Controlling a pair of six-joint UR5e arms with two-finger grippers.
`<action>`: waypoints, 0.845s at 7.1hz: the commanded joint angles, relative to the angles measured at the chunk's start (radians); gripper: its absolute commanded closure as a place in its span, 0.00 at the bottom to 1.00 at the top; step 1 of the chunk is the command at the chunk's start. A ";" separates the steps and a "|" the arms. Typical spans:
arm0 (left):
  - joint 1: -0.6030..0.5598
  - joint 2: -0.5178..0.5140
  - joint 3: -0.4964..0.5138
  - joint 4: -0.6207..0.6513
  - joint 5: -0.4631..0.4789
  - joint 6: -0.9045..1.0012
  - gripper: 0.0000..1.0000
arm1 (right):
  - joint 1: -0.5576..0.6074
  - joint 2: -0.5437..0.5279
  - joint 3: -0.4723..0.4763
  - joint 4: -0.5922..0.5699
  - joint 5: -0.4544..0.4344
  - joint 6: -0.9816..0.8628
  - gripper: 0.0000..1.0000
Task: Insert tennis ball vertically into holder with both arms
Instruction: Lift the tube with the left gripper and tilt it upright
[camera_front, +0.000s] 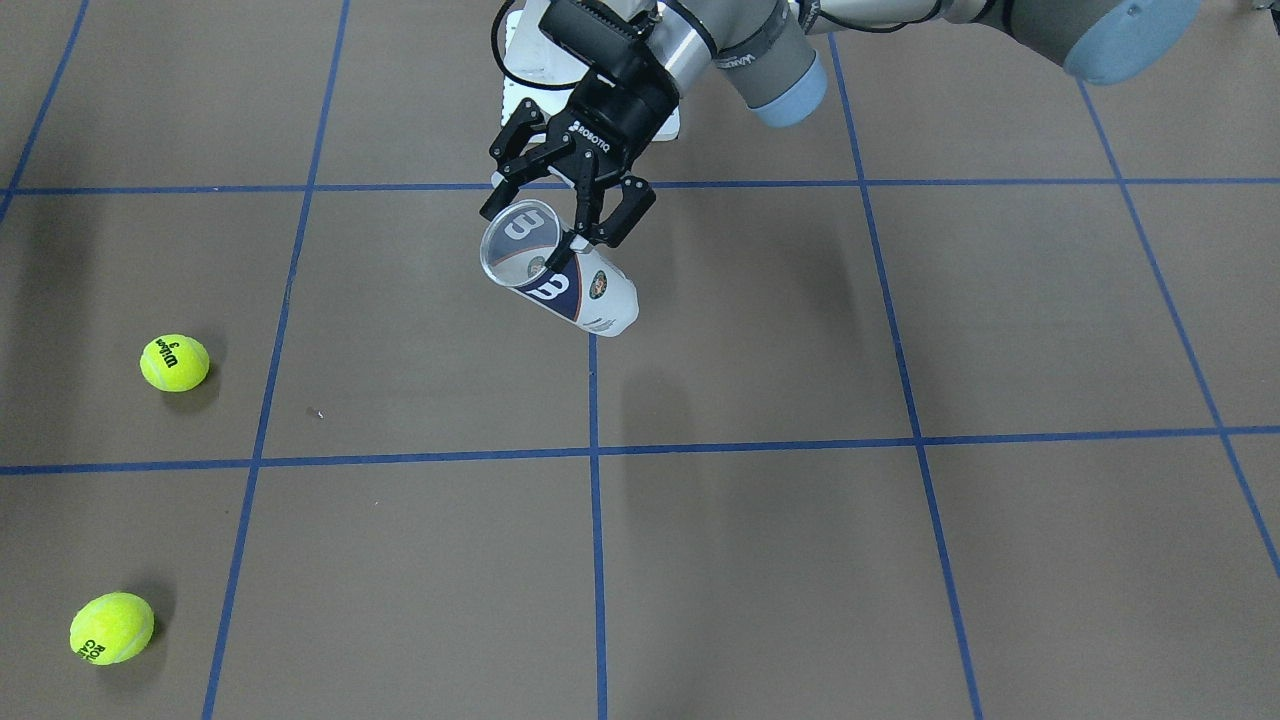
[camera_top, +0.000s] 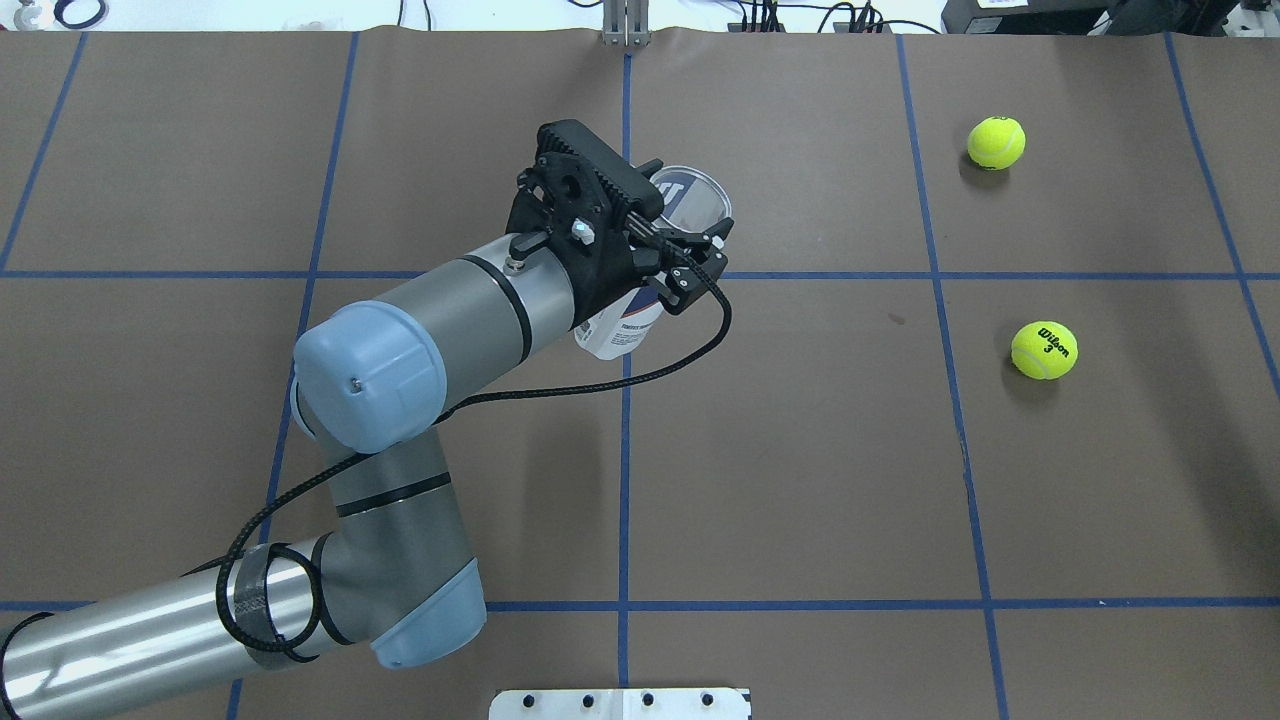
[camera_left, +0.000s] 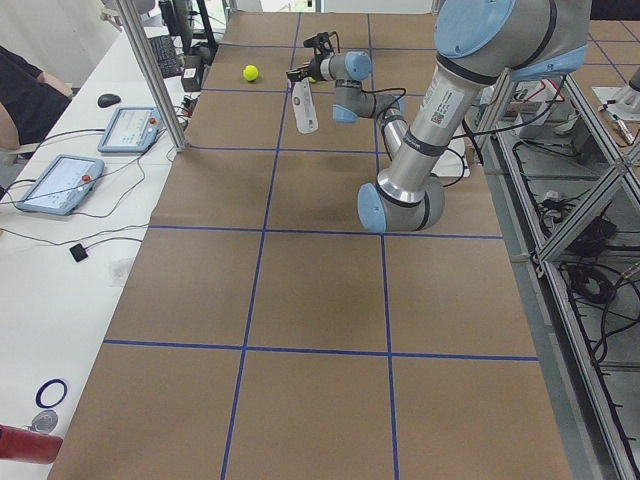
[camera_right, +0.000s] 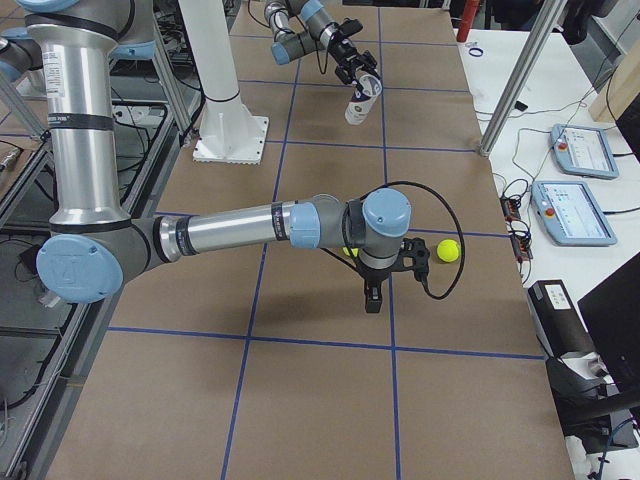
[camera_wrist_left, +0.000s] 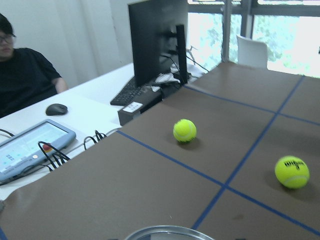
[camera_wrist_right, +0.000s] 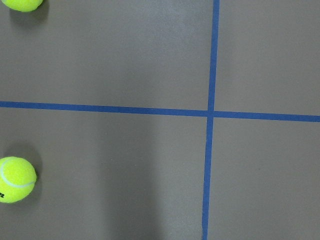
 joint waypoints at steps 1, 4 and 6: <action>0.001 0.033 0.075 -0.129 0.129 -0.059 0.83 | 0.000 0.000 0.009 0.000 0.001 0.000 0.01; 0.006 0.030 0.253 -0.411 0.226 -0.111 0.83 | 0.000 0.000 0.012 0.000 0.007 0.000 0.01; 0.006 0.031 0.281 -0.430 0.256 -0.122 0.83 | 0.000 0.002 0.011 0.000 0.007 0.002 0.01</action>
